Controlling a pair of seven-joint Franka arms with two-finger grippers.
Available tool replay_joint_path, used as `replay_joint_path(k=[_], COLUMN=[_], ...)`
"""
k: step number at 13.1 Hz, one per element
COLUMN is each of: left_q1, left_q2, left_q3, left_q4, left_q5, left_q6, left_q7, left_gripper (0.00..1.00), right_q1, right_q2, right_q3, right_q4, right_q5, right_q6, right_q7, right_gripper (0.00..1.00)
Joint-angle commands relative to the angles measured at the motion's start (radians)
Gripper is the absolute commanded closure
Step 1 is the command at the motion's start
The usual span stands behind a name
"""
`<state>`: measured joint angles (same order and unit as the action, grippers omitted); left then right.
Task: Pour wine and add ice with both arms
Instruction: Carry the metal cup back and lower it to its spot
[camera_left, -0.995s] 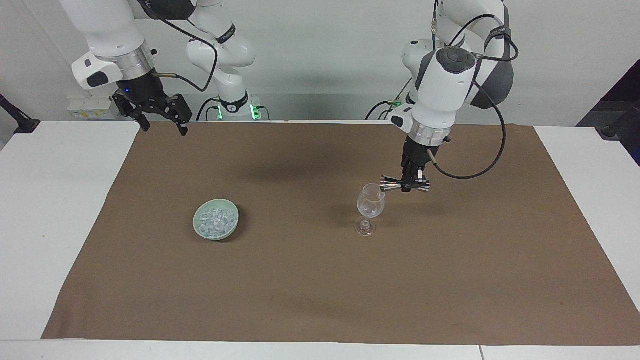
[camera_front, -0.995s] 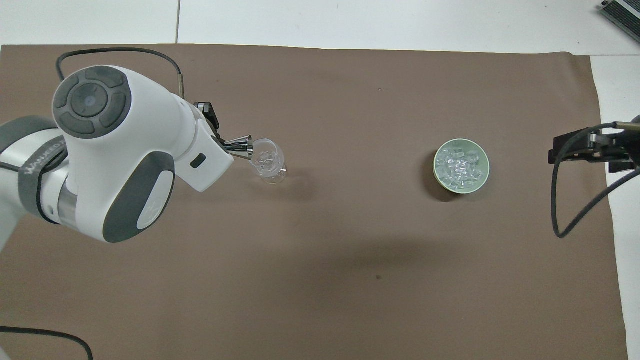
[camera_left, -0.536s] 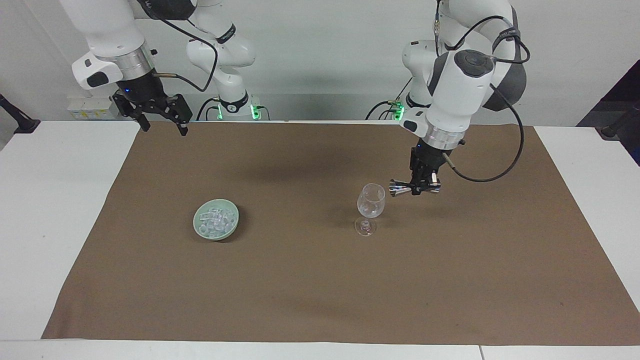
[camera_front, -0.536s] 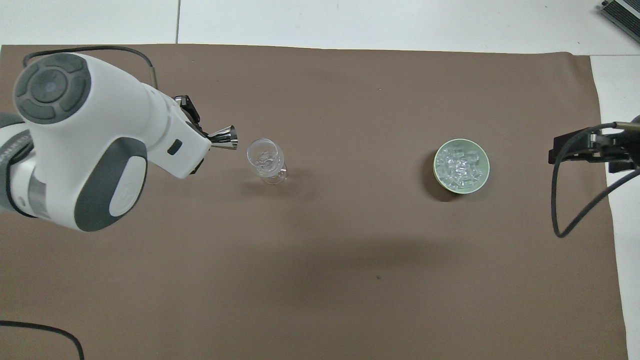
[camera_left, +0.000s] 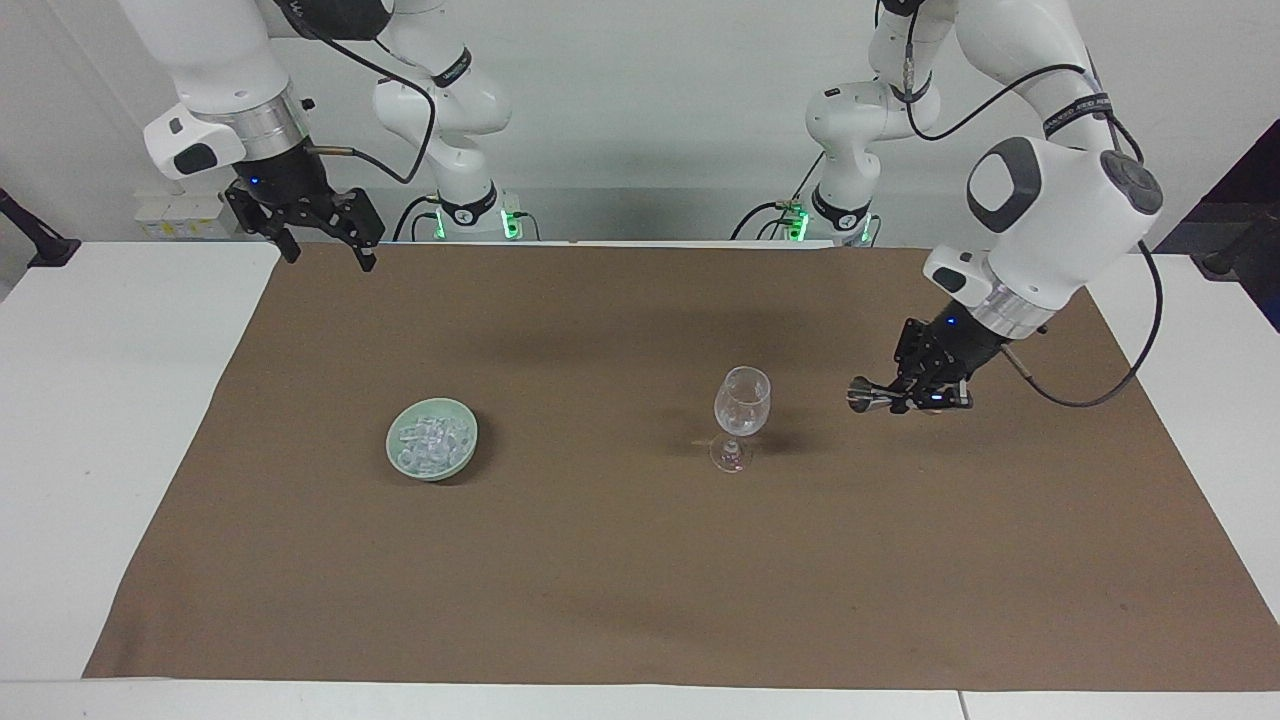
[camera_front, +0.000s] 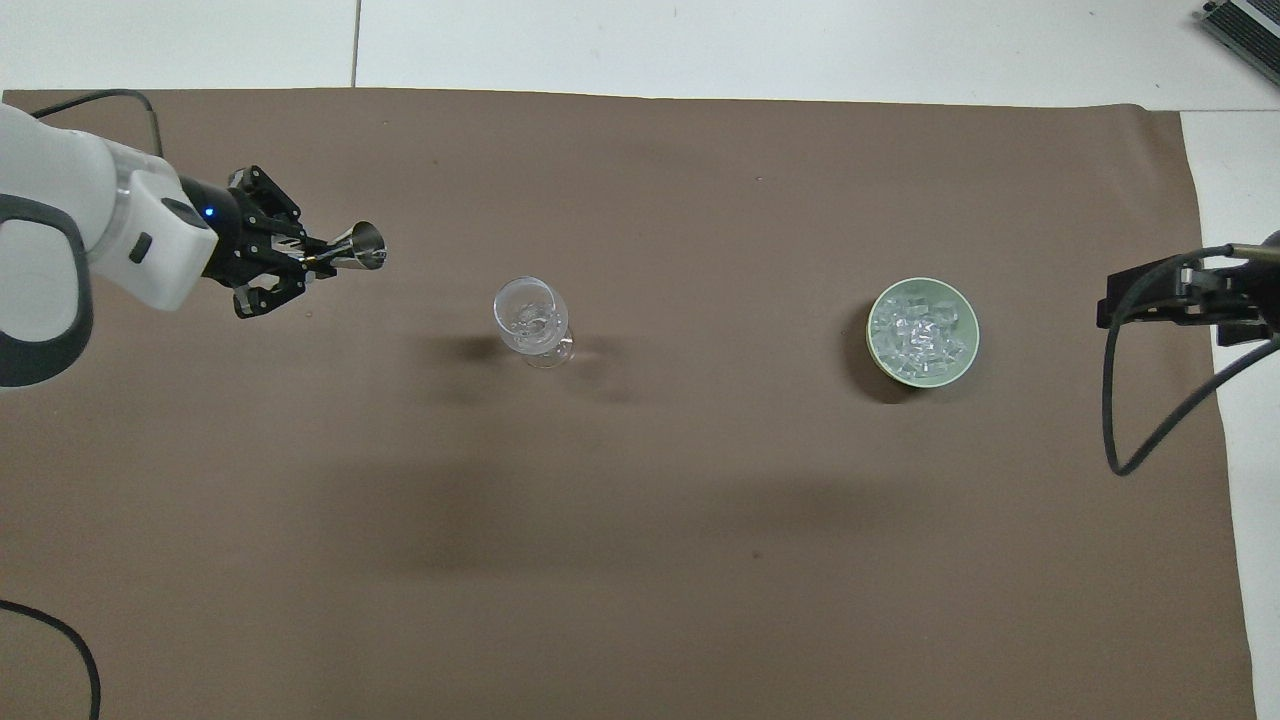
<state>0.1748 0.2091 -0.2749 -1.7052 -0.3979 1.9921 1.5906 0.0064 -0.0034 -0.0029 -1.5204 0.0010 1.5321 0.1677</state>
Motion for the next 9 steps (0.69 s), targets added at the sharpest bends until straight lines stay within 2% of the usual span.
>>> replay_joint_path(k=[1,4,6,9], left_q1=[0.124,0.244,0.316,0.391], left_q2=[0.079,0.156,0.226,0.35], left_q3=[-0.01,-0.015,-0.01,-0.017], left_q4=[0.027,0.03,0.021,0.019], left_q5=[-0.206,-0.355,-0.531,-0.668], left_q6=[-0.045,-0.119,-0.247,-0.395], left_q7=[0.258,0.538,0.651,0.768], left_gripper=[1.0,1.0,1.0,1.0], right_q1=[-0.009,-0.011,-0.011,-0.009], right_q2=[0.0,0.0,0.0,0.0], right_q3=[0.004,0.004,0.004,0.004], right_q4=[-0.004,-0.004,-0.004,-0.004], right_q5=[0.02,0.02,0.02,0.02], right_q6=[0.011,0.011,0.011,0.011], right_q7=[0.01,0.01,0.01,0.01], right_gripper=[0.0,0.0,0.0,0.0])
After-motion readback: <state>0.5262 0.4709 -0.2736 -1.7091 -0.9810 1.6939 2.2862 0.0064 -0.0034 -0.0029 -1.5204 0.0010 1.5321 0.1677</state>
